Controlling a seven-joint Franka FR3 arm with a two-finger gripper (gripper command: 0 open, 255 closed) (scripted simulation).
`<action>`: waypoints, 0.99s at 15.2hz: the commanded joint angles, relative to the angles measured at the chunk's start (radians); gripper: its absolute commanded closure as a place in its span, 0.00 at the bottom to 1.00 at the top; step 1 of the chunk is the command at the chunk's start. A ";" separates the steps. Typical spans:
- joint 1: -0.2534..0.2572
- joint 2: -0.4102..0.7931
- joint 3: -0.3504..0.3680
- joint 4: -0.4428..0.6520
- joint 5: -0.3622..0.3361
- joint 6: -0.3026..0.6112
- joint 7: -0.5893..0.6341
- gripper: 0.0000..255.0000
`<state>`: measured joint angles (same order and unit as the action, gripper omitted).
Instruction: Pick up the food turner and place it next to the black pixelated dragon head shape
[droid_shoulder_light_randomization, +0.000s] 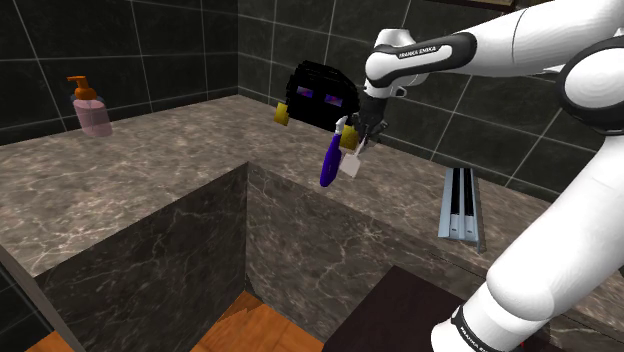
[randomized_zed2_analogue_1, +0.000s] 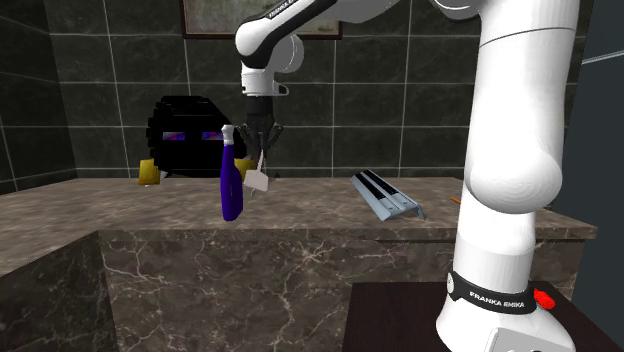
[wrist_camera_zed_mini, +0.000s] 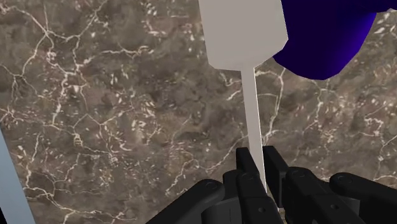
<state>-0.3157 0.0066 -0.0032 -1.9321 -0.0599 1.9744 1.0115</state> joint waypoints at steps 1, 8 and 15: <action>-0.001 0.007 -0.001 -0.017 -0.001 0.025 0.000 1.00; -0.001 0.033 -0.001 -0.082 -0.003 0.115 0.005 1.00; -0.002 0.068 -0.002 -0.136 -0.007 0.205 0.010 1.00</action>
<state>-0.3174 0.0681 -0.0050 -2.0617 -0.0661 2.1653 1.0216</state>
